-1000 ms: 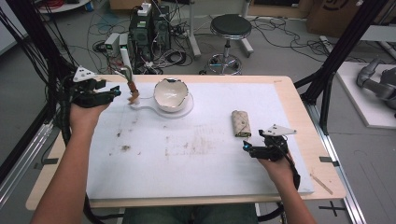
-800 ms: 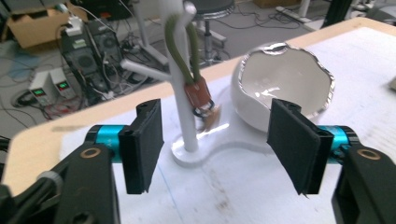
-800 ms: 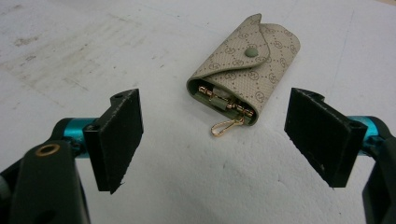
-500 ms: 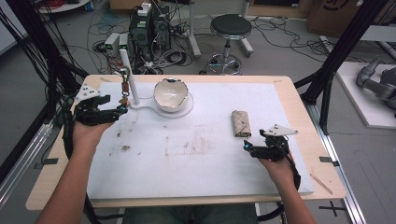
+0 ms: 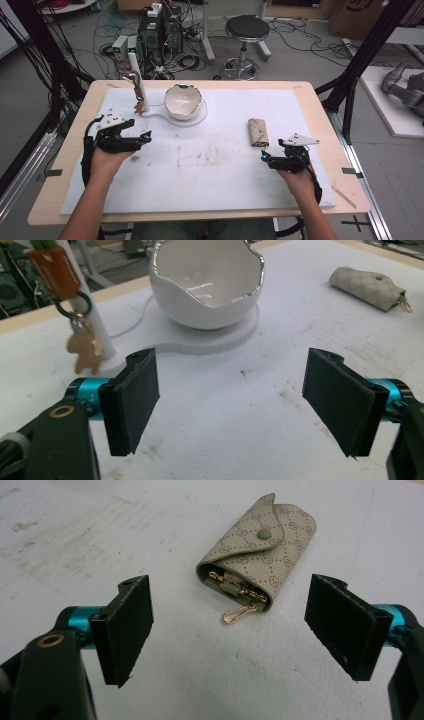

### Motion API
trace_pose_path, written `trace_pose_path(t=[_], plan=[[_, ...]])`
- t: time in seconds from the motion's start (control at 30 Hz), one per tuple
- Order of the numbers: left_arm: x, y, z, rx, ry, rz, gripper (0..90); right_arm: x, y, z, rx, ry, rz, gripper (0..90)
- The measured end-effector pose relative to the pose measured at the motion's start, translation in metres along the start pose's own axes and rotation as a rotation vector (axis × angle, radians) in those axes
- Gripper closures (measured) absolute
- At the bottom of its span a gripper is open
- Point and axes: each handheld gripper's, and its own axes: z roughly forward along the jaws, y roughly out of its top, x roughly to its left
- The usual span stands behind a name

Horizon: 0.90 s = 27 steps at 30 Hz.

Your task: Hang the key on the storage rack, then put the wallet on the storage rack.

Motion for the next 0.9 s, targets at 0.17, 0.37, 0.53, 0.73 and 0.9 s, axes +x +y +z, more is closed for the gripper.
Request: trace_pose_path(t=[0.17,0.37,0.53,0.73,0.9], plan=[[-0.004,-0.016,0.005,0.018,-0.016,-0.009,21.1,0.0,-0.001,0.0,0.001,-0.003,0.002,19.7],[-0.005,-0.034,0.008,0.025,-0.048,-0.034,18.8,-0.001,-0.001,-0.001,-0.003,-0.01,0.007,19.7],[-0.006,-0.035,0.006,0.019,-0.073,-0.017,17.6,-0.001,-0.001,-0.001,0.002,-0.023,0.01,19.7],[-0.002,-0.035,-0.001,0.009,-0.066,-0.018,17.5,-0.001,0.0,0.0,0.001,-0.032,0.019,19.7],[0.0,-0.033,-0.002,0.009,-0.053,-0.004,17.5,0.002,-0.001,-0.001,-0.003,-0.029,0.021,19.7]])
